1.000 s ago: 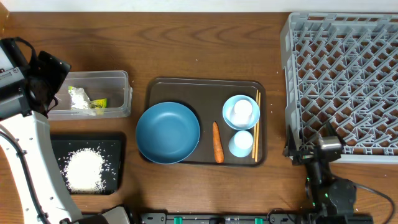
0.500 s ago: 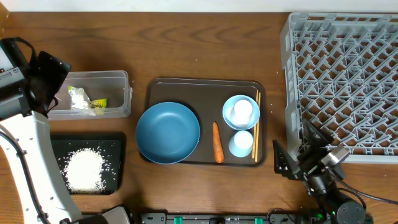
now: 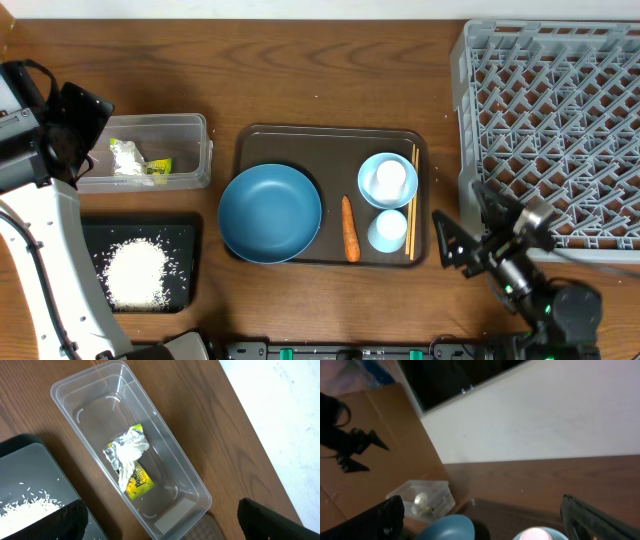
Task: Sort waste into correct bins and load items into the dishwasher rack
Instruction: 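Move the right gripper over the white cup on the brown tray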
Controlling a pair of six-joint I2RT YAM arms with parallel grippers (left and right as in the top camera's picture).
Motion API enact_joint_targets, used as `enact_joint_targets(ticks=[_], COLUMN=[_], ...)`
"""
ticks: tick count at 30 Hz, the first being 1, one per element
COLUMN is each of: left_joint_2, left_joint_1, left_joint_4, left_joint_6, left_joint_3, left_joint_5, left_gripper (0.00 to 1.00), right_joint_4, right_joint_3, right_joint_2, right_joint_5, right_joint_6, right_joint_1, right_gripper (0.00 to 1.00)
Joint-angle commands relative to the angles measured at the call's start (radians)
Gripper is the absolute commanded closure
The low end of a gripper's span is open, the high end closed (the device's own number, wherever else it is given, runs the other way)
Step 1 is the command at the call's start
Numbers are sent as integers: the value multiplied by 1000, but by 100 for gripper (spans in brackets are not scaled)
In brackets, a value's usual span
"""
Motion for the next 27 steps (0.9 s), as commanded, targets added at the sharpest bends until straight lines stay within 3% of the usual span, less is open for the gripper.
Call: enact_joint_targets(ticks=[1, 4, 8, 13, 17, 23, 27], left_joint_2=[0, 0, 0, 0, 0, 0, 0], left_joint_1=[2, 2, 2, 2, 2, 2, 2], left_joint_4=[-2, -2, -2, -2, -2, -2, -2], left_joint_6=[-8, -8, -8, -8, -8, -8, -8], left_joint_3=[-3, -3, -3, -3, -3, -3, -3], left_joint_5=[-11, -11, -11, -11, -11, -11, -11], left_gripper=[2, 2, 2, 2, 2, 2, 2], right_joint_4=[-80, -198, -480, -858, -898, -879, -911], right_joint_3=[163, 306, 539, 841, 935, 934, 934], right_joint_2=[159, 323, 557, 830, 941, 1018, 1072], right_joint_5=[-18, -90, -112, 79, 151, 116, 212], right_joint_6=[-69, -156, -288, -376, -363, -282, -272], right_joint_1=[-8, -2, 41, 149, 209, 240, 266], right_gripper=[1, 1, 1, 1, 1, 1, 1])
